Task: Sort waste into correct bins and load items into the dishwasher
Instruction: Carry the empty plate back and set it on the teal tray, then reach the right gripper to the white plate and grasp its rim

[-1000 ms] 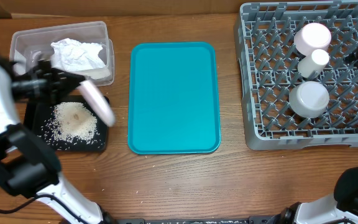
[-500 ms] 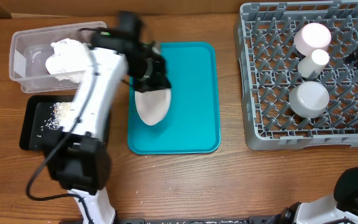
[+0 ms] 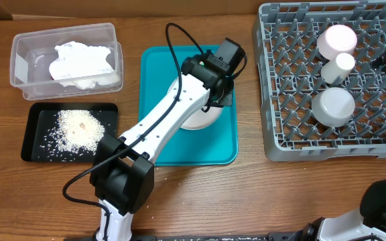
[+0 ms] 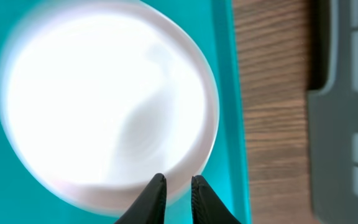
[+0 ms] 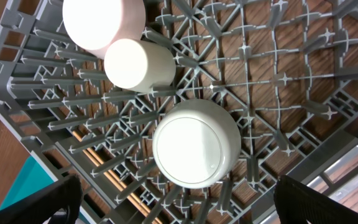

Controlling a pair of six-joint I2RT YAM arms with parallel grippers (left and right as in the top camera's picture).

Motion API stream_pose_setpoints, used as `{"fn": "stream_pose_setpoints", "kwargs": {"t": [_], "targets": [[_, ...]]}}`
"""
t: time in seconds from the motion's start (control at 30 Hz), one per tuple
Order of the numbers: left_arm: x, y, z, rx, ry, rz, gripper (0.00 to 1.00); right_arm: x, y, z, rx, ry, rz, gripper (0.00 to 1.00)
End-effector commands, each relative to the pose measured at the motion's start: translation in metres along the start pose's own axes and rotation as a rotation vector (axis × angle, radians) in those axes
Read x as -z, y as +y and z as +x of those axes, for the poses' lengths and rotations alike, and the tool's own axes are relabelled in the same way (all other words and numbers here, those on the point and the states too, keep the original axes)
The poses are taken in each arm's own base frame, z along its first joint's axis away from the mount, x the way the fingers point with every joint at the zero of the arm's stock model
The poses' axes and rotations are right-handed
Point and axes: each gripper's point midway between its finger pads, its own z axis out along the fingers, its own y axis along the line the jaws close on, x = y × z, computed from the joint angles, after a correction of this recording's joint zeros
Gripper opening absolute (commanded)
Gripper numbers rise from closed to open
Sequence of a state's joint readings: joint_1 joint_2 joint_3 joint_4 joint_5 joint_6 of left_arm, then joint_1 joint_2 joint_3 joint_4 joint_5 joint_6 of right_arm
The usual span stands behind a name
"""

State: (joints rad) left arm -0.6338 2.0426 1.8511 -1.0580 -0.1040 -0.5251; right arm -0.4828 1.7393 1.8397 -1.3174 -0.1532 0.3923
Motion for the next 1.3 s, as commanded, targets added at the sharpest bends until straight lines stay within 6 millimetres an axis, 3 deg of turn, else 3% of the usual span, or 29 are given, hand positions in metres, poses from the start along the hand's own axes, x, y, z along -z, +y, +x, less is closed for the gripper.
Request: {"fn": "stream_pose_setpoints", "kwargs": {"t": [0.0,0.07,0.17,0.3,0.43,0.5,0.63,0.67,0.7,0.73,0.77,0.87,0.97,1.07,1.13,1.27], "targets": [[-0.005,0.026,-0.009,0.034,-0.04,-0.114,0.19,0.006,0.002,-0.002,-0.002,-0.018,-0.013,1.0],[-0.005,0.032,-0.009,0.043,-0.03,-0.124,0.2,0.006,0.002,-0.002,-0.002,-0.018,-0.013,1.0],[-0.006,0.041,-0.011,0.059,-0.026,-0.136,0.51,0.006,0.002,-0.002,-0.002,-0.018,-0.013,1.0],[0.0,0.059,-0.021,0.102,-0.032,-0.148,0.5,0.006,0.002,-0.002,-0.002,-0.018,-0.013,1.0],[0.024,0.093,-0.04,0.18,-0.039,-0.17,0.45,0.006,0.002,-0.002,-0.002,-0.018,-0.013,1.0],[0.039,0.116,-0.05,0.23,-0.047,-0.184,0.42,0.006,0.003,-0.002,-0.006,-0.019,-0.017,1.0],[0.073,0.171,-0.064,0.348,-0.057,-0.221,0.37,0.009,0.022,-0.03,-0.03,-0.125,-0.104,1.0],[0.08,0.186,-0.065,0.382,-0.057,-0.23,0.4,0.011,0.03,-0.035,-0.031,-0.142,-0.144,1.0],[0.087,0.202,-0.065,0.416,-0.057,-0.241,0.52,0.013,0.039,-0.037,-0.047,-0.144,-0.195,1.0],[0.091,0.215,-0.065,0.443,-0.057,-0.25,0.8,0.014,0.047,-0.034,-0.058,-0.123,-0.236,1.0],[0.095,0.234,-0.065,0.484,-0.056,-0.265,1.0,0.018,0.063,-0.025,-0.069,-0.062,-0.333,1.0],[0.096,0.268,-0.058,0.562,-0.034,-0.282,1.0,0.032,0.107,-0.005,0.021,0.039,-0.564,1.0],[0.098,0.29,-0.051,0.625,-0.012,-0.269,1.0,0.033,0.141,0.023,0.196,0.069,-0.627,1.0],[0.1,0.311,-0.047,0.679,-0.008,-0.269,1.0,0.016,0.166,0.067,0.371,0.105,-0.575,1.0],[0.102,0.322,-0.045,0.704,-0.01,-0.277,1.0,-0.004,0.181,0.107,0.467,0.141,-0.506,1.0],[0.104,0.333,-0.042,0.731,-0.012,-0.284,1.0,-0.039,0.203,0.174,0.623,0.186,-0.408,0.96]]}}
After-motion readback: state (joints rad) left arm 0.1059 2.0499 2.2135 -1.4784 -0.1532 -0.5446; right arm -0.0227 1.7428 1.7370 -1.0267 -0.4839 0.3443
